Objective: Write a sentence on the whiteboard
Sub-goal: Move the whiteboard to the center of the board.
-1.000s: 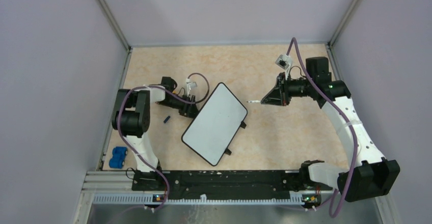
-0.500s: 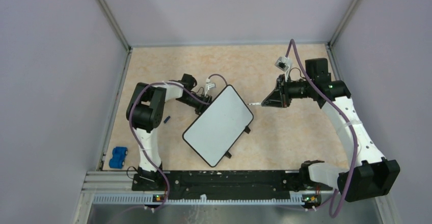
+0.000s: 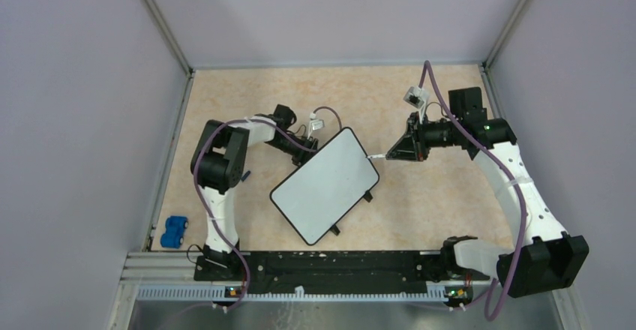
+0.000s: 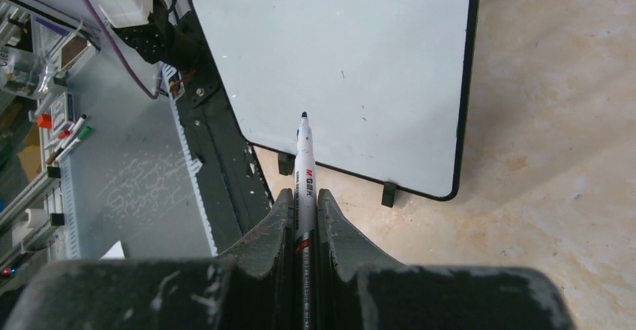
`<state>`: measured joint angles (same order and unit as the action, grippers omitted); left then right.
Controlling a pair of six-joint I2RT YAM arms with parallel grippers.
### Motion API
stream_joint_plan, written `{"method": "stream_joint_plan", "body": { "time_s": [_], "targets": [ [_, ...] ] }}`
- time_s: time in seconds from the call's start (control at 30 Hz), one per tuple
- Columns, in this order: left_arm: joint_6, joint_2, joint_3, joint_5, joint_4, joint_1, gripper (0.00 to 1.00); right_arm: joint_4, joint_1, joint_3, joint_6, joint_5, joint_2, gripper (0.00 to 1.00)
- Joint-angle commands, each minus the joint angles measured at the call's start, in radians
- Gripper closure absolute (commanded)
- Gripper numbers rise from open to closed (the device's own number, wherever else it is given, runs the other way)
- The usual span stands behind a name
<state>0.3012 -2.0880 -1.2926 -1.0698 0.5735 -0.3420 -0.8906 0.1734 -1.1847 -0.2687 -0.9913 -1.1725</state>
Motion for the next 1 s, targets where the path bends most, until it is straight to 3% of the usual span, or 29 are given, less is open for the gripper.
{"method": "stream_joint_plan", "body": {
  "time_s": [0.0,0.27,0.5,0.7,0.97],
  "targets": [
    [0.067,0.094,0.054,0.095,0.043,0.095,0.44,-0.011,0.002,0.000,-0.040,-0.009,0.035,1.00],
    [0.124,0.244,0.117,0.025,0.136,0.270,0.39,0.099,0.148,0.052,0.002,0.118,0.073,1.00],
    [0.118,0.429,0.303,0.187,0.090,0.274,0.38,0.142,0.260,0.062,-0.021,0.209,0.049,1.00],
    [0.159,0.381,0.263,0.176,0.170,0.237,0.39,0.152,0.273,0.063,-0.012,0.193,0.054,1.00],
    [0.238,0.303,0.224,0.323,0.224,0.162,0.40,0.116,0.273,0.051,-0.019,0.210,0.072,1.00]
  ]
}}
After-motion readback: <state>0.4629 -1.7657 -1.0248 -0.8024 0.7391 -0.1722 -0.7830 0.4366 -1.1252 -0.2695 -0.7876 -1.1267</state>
